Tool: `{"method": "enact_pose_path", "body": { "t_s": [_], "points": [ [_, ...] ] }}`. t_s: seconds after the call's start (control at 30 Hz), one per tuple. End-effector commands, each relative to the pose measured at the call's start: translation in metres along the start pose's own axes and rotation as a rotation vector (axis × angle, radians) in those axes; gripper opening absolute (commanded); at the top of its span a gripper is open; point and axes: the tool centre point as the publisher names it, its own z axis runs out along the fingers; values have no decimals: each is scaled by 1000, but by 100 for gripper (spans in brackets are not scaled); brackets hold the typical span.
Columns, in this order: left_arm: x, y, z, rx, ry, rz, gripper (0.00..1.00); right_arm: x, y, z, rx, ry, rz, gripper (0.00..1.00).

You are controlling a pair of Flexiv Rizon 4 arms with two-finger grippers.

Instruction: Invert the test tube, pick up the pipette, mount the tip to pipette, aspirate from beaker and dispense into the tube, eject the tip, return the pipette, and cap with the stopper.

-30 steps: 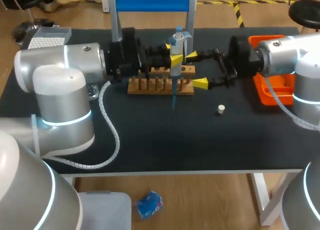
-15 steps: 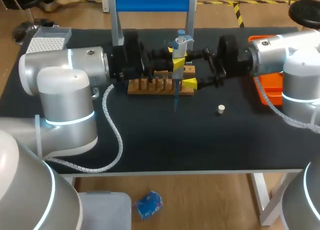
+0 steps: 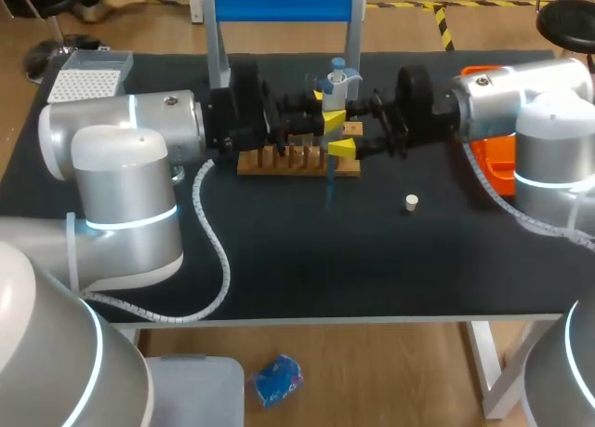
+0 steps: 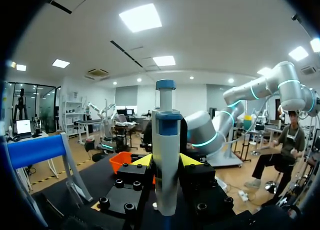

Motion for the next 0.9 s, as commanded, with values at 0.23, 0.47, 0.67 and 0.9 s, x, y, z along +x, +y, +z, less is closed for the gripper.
{"method": "enact_pose_path", "body": {
  "t_s": [0.23, 0.47, 0.67, 0.9],
  "points": [
    [3, 3, 2, 2, -7, -4, 0, -1, -2, 2, -4, 6, 4, 46],
    [3, 3, 3, 4, -4, -9, 0, -1, -2, 2, -11, 7, 11, 40],
    [5, 4, 4, 1, 2, -16, 0, -1, -3, 2, -19, 9, 17, 23],
    [5, 4, 4, -4, 8, -22, 0, -2, -4, 1, -22, 10, 21, 0]
  ]
}}
